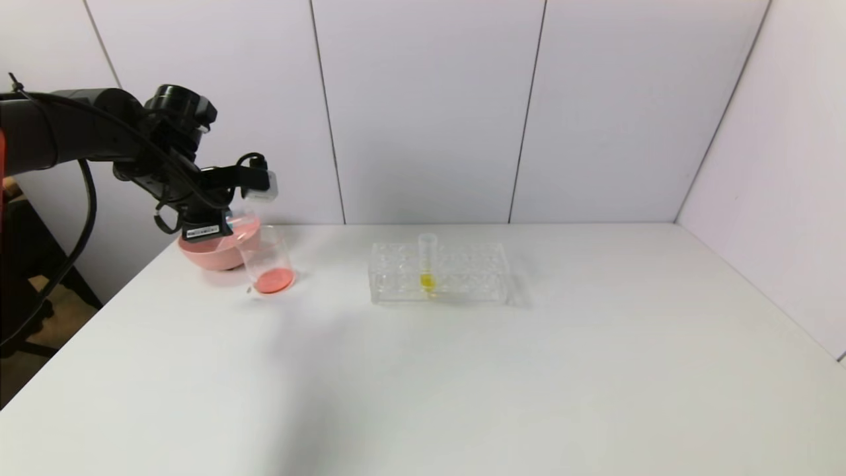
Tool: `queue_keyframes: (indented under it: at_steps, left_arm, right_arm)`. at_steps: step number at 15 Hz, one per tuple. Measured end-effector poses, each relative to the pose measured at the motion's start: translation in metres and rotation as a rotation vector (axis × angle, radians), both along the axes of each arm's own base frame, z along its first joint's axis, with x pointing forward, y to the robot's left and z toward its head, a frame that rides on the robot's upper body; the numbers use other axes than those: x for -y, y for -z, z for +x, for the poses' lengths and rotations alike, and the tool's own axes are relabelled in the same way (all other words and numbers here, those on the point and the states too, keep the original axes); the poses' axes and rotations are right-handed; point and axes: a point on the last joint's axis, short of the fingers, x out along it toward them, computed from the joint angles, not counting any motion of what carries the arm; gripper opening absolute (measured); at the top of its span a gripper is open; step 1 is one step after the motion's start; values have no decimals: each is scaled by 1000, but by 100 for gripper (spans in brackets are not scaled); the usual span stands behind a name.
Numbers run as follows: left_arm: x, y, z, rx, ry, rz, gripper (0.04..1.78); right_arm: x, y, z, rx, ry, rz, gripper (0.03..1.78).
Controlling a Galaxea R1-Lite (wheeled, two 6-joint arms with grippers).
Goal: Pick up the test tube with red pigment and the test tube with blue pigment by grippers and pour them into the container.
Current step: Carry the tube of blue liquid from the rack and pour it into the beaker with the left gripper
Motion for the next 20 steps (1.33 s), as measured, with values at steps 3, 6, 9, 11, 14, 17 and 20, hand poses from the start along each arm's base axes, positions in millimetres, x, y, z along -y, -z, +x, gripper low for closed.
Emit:
queue_keyframes:
  at_steps: [3,6,9,11,14,17,20]
  left_arm:
    - [6,3,1,-13,-8,50,44]
    - [13,5,0,-31,5,75,44]
    - [18,8,-2,-62,-3,126,44]
    - [22,9,-2,-68,0,151,44]
    - [25,12,-1,-76,1,172,44]
    - [28,15,1,-84,-9,203,44]
    - [28,17,2,-88,-20,220,44]
  right_arm:
    - [0,0,0,0,0,0,177]
    - [0,0,0,0,0,0,177]
    - [0,0,0,0,0,0,177]
    - [0,0,0,0,0,0,177]
    - [0,0,0,0,0,0,177]
    - [0,0,0,0,0,0,177]
    - [0,0,0,0,0,0,177]
